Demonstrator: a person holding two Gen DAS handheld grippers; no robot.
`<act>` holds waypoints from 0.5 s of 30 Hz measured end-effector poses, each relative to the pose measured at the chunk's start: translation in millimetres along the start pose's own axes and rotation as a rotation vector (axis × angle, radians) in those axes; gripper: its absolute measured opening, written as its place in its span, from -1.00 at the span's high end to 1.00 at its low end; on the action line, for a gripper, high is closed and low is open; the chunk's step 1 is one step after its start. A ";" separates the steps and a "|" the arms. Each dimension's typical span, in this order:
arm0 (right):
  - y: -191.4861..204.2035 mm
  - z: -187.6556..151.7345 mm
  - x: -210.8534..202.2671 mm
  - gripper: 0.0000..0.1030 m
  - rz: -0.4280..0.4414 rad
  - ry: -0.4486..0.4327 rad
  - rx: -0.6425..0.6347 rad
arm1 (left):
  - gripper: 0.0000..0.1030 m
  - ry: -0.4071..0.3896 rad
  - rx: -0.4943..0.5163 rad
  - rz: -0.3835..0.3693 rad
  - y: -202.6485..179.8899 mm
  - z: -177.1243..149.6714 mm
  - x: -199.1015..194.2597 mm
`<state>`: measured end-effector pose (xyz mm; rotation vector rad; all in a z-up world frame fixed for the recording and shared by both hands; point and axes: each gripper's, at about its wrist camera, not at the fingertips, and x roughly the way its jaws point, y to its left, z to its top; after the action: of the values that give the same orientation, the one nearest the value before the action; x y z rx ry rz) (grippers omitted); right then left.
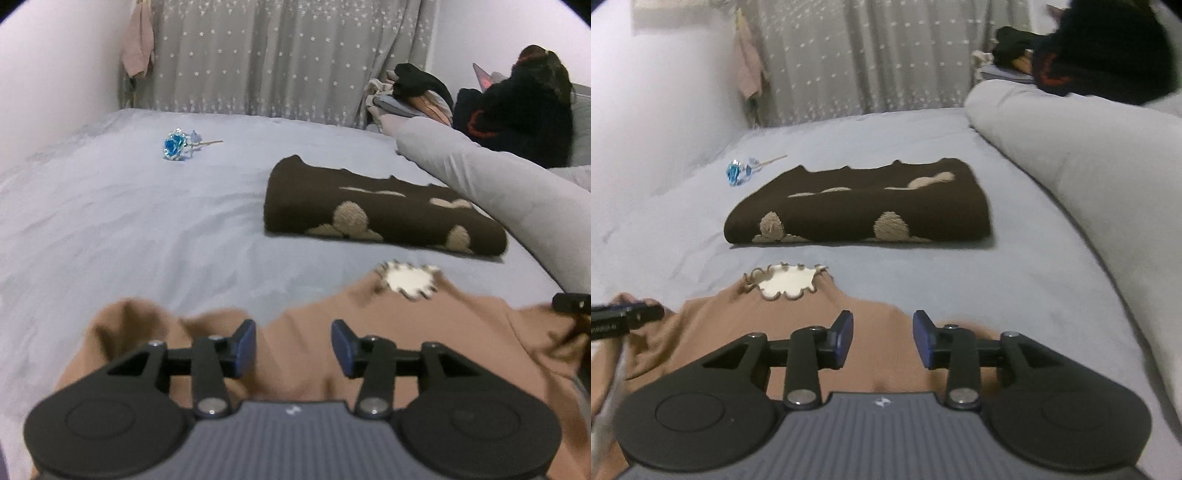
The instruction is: Fold clothes
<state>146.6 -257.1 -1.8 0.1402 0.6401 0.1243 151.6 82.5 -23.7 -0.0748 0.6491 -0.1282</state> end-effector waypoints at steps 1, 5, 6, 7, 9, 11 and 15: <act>-2.8 -4.2 -10.5 0.18 0.001 -0.002 0.016 | 0.02 0.009 0.002 -0.002 -1.8 -4.5 -7.5; -7.8 -23.4 -46.2 0.12 0.006 -0.012 0.054 | -0.12 0.048 -0.012 -0.009 -6.9 -24.8 -33.0; -8.3 -29.4 -53.9 0.11 0.004 -0.012 0.059 | -0.18 0.058 -0.016 -0.010 -7.4 -30.4 -38.8; -9.5 -35.4 -61.2 0.07 0.003 -0.013 0.063 | -0.19 0.067 -0.019 -0.010 -7.9 -36.0 -43.9; -11.4 -47.7 -70.3 0.05 0.007 -0.004 0.074 | -0.22 0.079 -0.017 -0.009 -8.6 -46.5 -51.8; -12.7 -62.4 -75.4 0.04 0.018 0.013 0.086 | -0.22 0.080 -0.014 -0.008 -6.6 -56.3 -57.0; -20.2 -94.0 -73.1 0.03 0.074 0.039 0.145 | -0.21 0.071 -0.101 -0.035 12.5 -72.1 -54.6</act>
<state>33.4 -279.9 -36.9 0.3018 0.6834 0.1522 66.0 100.5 -49.7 -0.1795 0.7253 -0.1321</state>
